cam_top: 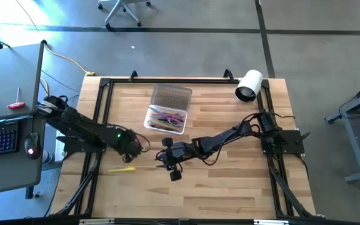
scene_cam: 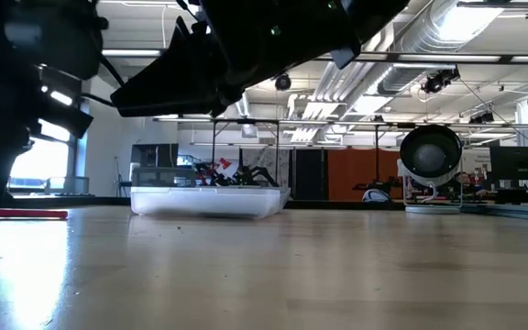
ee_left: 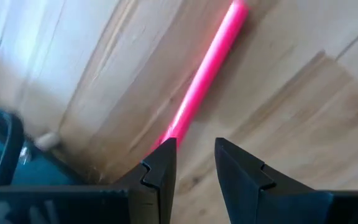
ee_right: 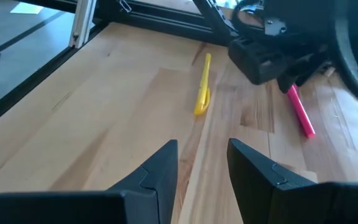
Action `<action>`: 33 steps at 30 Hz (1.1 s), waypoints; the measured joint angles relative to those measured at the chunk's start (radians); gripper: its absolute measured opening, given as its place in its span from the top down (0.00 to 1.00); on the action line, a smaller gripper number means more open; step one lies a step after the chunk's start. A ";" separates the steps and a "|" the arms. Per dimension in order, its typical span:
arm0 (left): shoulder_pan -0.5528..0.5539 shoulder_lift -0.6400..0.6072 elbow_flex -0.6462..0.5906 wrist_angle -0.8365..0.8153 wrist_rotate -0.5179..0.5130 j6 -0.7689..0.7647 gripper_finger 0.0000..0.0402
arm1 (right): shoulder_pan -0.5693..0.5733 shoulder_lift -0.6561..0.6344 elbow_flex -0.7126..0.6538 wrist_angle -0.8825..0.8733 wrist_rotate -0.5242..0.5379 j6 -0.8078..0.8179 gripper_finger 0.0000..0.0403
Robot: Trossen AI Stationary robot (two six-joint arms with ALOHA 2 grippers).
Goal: Pick & place school supplies into a supply box
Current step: Put the pink pen into the black supply box
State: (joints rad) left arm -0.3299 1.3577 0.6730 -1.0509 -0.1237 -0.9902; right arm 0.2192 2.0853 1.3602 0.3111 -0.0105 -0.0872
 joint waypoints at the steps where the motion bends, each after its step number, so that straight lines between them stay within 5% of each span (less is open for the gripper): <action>1: 0.018 0.001 -0.004 0.008 0.000 0.021 0.64 | 0.000 0.000 0.000 -0.001 0.000 0.000 0.71; 15: 0.155 -0.006 -0.124 0.208 0.041 0.130 0.65 | 0.000 0.000 0.000 -0.030 -0.001 0.001 0.71; 22: 0.160 -0.004 -0.127 0.224 0.069 0.141 0.92 | 0.000 0.000 0.000 -0.030 -0.001 0.001 0.71; 33: 0.160 0.005 -0.018 0.344 0.010 0.130 0.93 | 0.004 0.000 0.000 -0.031 -0.001 0.031 0.71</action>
State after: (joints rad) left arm -0.1696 1.3628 0.6548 -0.7068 -0.1137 -0.8606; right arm 0.2234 2.0853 1.3602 0.2799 -0.0113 -0.0562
